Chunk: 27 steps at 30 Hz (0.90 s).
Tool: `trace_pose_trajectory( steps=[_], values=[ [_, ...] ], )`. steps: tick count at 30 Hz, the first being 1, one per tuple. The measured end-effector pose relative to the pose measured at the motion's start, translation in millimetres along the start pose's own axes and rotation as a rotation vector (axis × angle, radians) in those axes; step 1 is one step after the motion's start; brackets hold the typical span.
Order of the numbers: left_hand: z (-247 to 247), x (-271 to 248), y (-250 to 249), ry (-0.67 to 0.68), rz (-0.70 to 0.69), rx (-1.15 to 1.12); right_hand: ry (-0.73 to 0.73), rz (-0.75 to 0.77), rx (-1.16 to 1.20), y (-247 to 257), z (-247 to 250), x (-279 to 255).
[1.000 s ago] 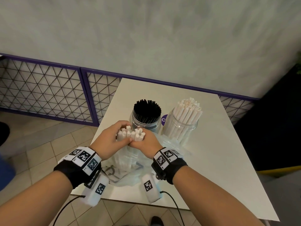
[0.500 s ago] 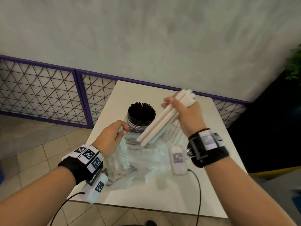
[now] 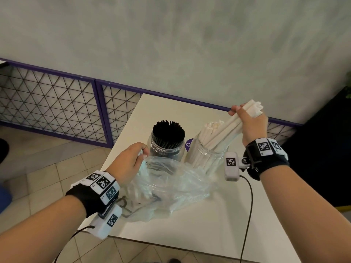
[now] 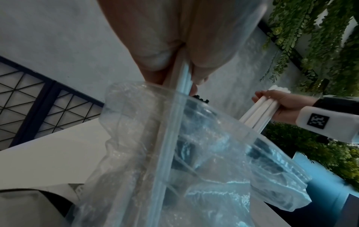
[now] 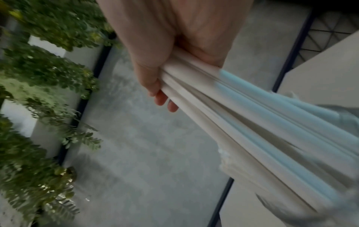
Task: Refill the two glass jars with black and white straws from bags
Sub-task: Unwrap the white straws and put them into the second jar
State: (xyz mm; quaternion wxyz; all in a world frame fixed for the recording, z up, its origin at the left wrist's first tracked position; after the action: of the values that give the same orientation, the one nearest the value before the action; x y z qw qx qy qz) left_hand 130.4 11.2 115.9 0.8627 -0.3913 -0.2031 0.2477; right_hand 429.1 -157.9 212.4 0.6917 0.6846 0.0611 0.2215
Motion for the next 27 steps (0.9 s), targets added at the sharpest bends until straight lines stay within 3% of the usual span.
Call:
trace_pose_trajectory(
  steps=[4, 8, 13, 19, 22, 25, 27],
  values=[
    [0, 0, -1, -0.008, -0.014, 0.009, 0.045, -0.036, -0.129, -30, -15, 0],
    [1, -1, -2, -0.009, -0.006, 0.010, 0.107, 0.112, -0.331, -31, -25, -6],
    [2, -1, -3, -0.017, -0.012, 0.019, 0.483, 0.297, -0.837, -49, -41, -25],
    [1, 0, 1, -0.003, -0.011, 0.012, 0.672, 0.371, -1.471, -72, -41, -40],
    [0, 1, 8, 0.038, 0.010, -0.051, 0.644, 0.344, -1.327, -56, -45, -51],
    [4, -3, 6, 0.053, 0.035, -0.244, 0.590, 0.330, -0.941, -22, -62, -82],
    [7, -3, 5, 0.034, 0.107, -0.442, 0.676, 0.220, -0.651, -14, -87, -118]
  ],
)
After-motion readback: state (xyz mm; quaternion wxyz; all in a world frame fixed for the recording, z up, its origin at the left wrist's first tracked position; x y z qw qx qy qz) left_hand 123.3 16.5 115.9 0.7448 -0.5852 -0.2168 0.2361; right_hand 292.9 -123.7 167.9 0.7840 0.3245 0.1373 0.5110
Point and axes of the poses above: each hand's wrist, its own x-axis towards the middle knuckle, its own z-axis out of the back of the hand, y = z × x, the point moved 5 cm from there along x, towards the middle knuckle, and after that the axes turned 6 degrees about -x, right-handed, at the moved point
